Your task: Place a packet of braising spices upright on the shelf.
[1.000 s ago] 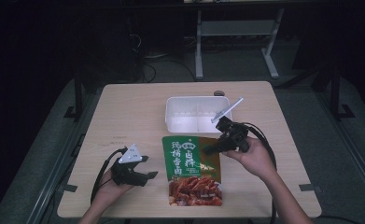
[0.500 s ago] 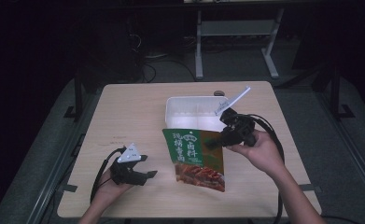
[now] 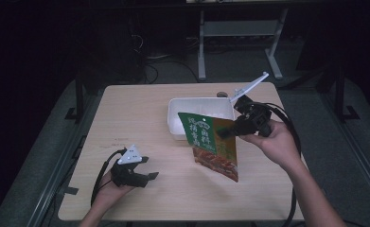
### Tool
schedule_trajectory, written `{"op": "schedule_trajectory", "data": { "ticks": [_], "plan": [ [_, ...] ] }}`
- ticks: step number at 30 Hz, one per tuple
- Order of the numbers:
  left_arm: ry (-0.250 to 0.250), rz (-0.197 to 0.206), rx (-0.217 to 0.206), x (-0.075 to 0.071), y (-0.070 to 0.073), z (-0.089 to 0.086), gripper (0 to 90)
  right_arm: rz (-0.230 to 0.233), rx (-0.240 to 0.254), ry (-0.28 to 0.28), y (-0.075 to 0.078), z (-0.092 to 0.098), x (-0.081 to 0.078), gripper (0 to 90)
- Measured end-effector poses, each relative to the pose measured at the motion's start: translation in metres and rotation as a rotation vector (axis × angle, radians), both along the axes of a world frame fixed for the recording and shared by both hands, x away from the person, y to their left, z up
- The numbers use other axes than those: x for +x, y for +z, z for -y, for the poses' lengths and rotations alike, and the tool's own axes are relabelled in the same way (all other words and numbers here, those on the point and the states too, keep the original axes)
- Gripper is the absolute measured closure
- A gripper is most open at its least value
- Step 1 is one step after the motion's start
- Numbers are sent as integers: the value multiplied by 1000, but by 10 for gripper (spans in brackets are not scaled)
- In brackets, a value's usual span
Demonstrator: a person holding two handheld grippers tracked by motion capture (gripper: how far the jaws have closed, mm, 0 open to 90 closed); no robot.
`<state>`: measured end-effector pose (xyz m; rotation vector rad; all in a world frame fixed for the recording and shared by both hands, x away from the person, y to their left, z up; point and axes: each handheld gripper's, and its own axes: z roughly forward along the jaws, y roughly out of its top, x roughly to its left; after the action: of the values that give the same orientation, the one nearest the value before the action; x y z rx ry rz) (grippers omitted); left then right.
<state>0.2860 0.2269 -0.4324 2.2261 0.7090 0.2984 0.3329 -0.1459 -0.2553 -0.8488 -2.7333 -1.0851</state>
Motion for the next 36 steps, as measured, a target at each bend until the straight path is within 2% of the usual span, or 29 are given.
{"op": "schedule_trajectory", "data": {
  "ticks": [5, 11, 20, 29, 36],
  "plan": [
    [3, 0, 0, 0, 0, 0, 293, 3, 21, -13, 6, 8, 2, 898],
    [9, -1, -1, 1, 0, -2, 292, 28, 37, -42, 16, 16, 6, 898],
    [15, -2, -4, 2, 0, -3, 292, 75, 40, -124, 36, 25, 15, 899],
    [20, -2, -7, 2, 0, -5, 291, 95, 53, -182, 42, 30, 26, 899],
    [20, 1, -3, 3, 0, -6, 291, 110, 41, -223, 48, 32, 35, 899]
  ]
}}
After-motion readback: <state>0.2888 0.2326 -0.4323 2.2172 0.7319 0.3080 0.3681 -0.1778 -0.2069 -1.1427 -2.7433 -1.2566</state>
